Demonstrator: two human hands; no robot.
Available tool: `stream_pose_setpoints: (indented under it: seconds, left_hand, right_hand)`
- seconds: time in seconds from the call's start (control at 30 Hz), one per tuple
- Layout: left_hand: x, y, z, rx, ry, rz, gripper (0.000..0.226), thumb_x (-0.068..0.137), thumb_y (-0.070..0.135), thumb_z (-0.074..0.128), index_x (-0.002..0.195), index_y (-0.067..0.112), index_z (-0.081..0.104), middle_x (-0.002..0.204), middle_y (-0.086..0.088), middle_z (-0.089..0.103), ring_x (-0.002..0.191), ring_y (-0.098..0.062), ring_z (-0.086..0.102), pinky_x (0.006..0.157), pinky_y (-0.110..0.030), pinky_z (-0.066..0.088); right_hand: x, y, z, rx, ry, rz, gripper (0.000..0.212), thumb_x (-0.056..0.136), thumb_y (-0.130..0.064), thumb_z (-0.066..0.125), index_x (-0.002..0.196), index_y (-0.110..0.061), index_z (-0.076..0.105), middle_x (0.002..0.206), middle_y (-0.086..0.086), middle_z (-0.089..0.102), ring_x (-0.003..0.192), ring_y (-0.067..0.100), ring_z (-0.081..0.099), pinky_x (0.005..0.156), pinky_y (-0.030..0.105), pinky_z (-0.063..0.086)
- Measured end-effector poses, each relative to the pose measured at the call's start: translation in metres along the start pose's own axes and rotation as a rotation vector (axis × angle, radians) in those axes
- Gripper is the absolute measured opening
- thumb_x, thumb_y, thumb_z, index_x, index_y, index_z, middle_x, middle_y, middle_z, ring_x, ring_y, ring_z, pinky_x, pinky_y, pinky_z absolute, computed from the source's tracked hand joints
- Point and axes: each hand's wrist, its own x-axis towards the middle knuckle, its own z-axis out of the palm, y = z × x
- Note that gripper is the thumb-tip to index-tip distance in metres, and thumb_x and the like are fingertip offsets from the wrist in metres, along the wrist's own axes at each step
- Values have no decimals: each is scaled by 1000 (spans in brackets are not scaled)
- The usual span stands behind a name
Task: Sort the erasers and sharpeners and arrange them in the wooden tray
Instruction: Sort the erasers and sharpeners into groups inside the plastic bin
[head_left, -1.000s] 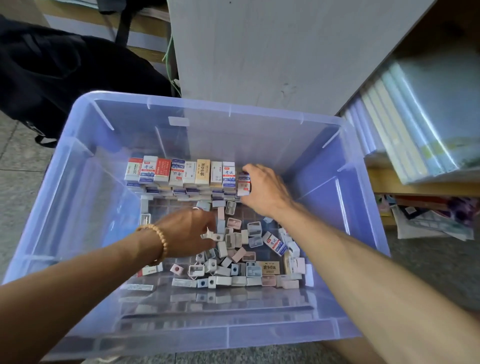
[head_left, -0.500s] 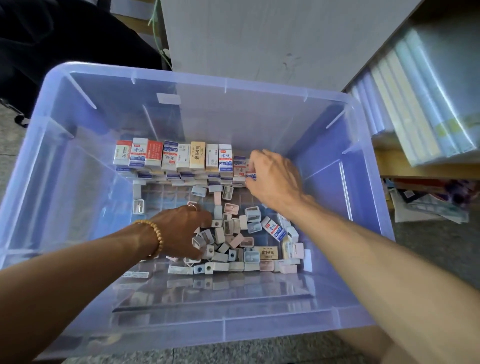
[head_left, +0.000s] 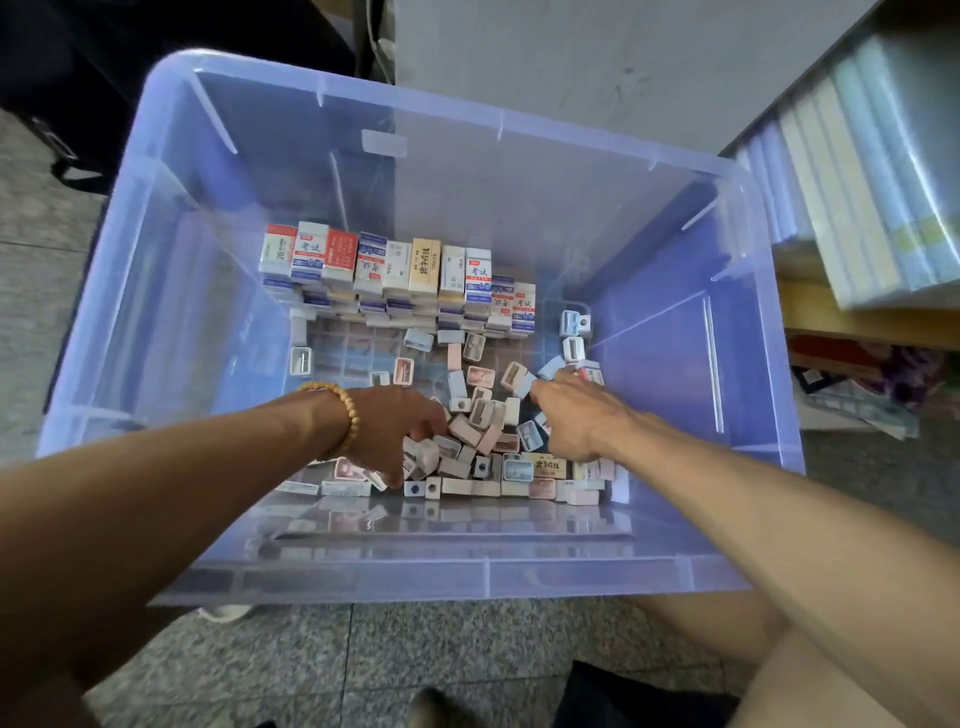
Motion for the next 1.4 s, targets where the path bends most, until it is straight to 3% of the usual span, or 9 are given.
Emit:
stream_pose_setpoints:
  seconds: [0.13, 0.37, 0.47, 0.6, 0.77, 0.87, 0.97, 1.23, 1.4]
  left_hand:
    - [-1, -3, 0, -20, 23, -22, 69, 77, 15, 80, 138, 21, 48, 132, 2, 55, 97, -10, 48, 81, -18, 39]
    - [-8, -15, -1, 27, -9, -101, 70, 74, 13, 83, 134, 28, 52, 132, 2, 54, 107, -16, 53, 90, -28, 48]
    - [-11, -17, -1, 66, -14, -110, 72, 73, 8, 82, 134, 30, 50, 128, 2, 54, 100, -13, 48, 84, -26, 46]
    - [-14, -22, 1, 112, -21, -150, 77, 71, 9, 84, 135, 26, 46, 130, 1, 55, 108, -18, 53, 90, -30, 48]
    - [-17, -28, -6, 140, 66, -191, 66, 70, 11, 85, 125, 25, 50, 121, 5, 52, 108, -18, 54, 63, -19, 46]
    - [-21, -33, -12, 206, 87, -289, 73, 70, 12, 86, 130, 24, 46, 125, -1, 52, 112, -24, 55, 84, -33, 52]
    - [-27, -34, -13, 243, 14, -395, 76, 71, 15, 86, 131, 14, 40, 123, -7, 57, 103, -24, 58, 79, -32, 51]
    - [-31, -37, -7, 70, -121, -410, 72, 75, 10, 82, 131, 20, 38, 114, 4, 63, 96, -18, 58, 85, -32, 50]
    - [-31, -33, -2, -52, -106, -396, 63, 78, 7, 80, 125, 23, 41, 113, 4, 57, 101, -20, 58, 89, -31, 52]
  right_hand:
    - [-2, -3, 5, -14, -136, -13, 19, 82, -7, 72, 90, -10, 55, 93, 7, 59, 75, 19, 55, 52, 28, 39]
    - [-3, -6, 3, 45, -182, -111, 20, 81, -17, 77, 89, -16, 59, 90, 1, 59, 78, 18, 54, 53, 26, 36]
    - [-2, -10, 3, 58, -213, -104, 33, 83, -16, 75, 113, -11, 62, 106, 5, 65, 91, 23, 61, 64, 30, 47]
    - [-4, -12, -2, 36, -294, -124, 17, 83, -16, 76, 87, -13, 60, 89, 3, 60, 80, 22, 57, 52, 26, 39]
    - [-11, -8, -22, -4, -125, -126, 26, 88, -4, 63, 114, -5, 62, 100, 9, 60, 86, 25, 58, 51, 24, 40]
    - [-18, -7, -36, 119, 26, -171, 23, 89, -7, 60, 112, -6, 64, 105, 12, 66, 93, 29, 64, 66, 33, 53]
    - [-30, -11, -47, 287, 103, -213, 25, 91, -9, 59, 116, -9, 62, 112, 13, 65, 99, 30, 65, 79, 41, 57]
    - [-42, -10, -69, 500, 212, -273, 25, 86, -8, 62, 111, -8, 63, 109, 15, 66, 95, 30, 65, 72, 39, 54]
    - [-37, -6, -75, 627, 189, -284, 34, 85, -8, 65, 118, -1, 63, 110, 20, 68, 71, 19, 48, 60, 29, 37]
